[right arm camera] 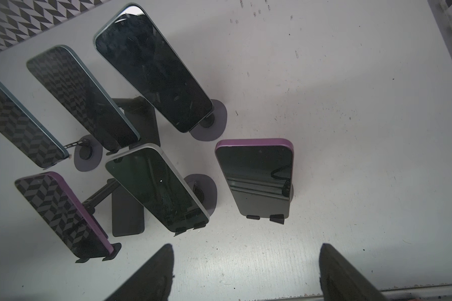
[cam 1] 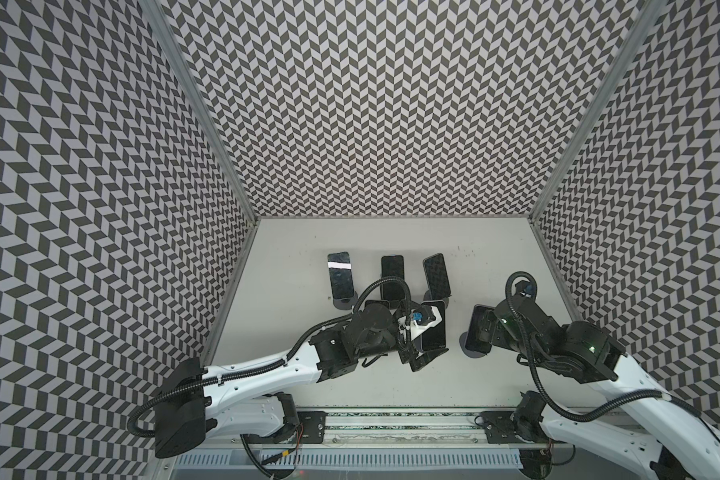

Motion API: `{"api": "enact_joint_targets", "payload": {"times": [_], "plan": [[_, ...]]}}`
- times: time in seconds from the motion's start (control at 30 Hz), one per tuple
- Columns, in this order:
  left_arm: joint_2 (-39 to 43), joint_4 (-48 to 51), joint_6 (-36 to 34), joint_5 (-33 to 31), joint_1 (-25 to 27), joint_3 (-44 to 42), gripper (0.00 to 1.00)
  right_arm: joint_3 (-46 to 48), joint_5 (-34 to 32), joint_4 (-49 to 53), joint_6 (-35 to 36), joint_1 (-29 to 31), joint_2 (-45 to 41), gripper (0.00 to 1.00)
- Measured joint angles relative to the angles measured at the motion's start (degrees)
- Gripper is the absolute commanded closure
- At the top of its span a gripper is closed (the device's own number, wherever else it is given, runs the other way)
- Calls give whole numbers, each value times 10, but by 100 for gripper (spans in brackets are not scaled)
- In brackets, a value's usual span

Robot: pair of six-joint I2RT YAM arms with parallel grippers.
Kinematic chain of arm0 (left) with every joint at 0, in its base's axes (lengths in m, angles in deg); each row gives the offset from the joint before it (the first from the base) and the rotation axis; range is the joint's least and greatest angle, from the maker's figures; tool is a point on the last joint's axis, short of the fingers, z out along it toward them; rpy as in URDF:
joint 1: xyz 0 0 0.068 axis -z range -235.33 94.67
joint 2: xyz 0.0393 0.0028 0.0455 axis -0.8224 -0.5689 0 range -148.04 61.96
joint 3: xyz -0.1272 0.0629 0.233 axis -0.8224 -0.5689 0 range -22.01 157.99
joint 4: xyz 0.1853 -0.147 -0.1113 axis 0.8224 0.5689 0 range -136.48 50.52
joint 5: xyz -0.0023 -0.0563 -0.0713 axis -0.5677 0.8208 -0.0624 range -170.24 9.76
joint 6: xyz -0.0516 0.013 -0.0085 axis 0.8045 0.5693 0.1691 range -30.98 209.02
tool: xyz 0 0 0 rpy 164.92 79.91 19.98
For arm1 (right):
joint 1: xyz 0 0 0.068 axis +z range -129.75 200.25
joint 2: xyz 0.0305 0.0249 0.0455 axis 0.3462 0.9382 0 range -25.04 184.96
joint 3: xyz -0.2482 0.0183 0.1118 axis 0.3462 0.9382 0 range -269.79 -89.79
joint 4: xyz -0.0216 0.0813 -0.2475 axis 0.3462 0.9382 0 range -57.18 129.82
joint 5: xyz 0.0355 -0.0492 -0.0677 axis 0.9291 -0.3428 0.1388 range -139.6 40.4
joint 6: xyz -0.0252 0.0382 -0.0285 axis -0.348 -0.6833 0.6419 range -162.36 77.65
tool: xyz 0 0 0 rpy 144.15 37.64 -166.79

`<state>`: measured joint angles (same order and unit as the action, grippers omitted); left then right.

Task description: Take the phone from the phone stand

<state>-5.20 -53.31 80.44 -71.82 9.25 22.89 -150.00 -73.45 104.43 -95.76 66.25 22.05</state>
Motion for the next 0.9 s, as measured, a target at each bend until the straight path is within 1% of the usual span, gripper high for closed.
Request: {"api": "enact_joint_targets", "payload": {"times": [0.17, 0.4, 0.53, 0.67, 0.9], "plan": [[0, -2, -3, -2, 0, 0, 0, -2, -2, 0, 5, 0, -8, 14], [0, -15, 28, -5, 0, -4, 0, 22, -2, -14, 15, 0, -35, 13], [5, -27, 45, -17, 1, -23, 0, 39, -2, -21, 15, 0, -33, 12], [5, -35, 57, -34, 1, -45, 0, 65, -4, -44, 22, 0, -24, 12], [-10, -47, 67, -50, 1, -46, 0, 99, -17, -97, 34, 0, -22, 12]]}}
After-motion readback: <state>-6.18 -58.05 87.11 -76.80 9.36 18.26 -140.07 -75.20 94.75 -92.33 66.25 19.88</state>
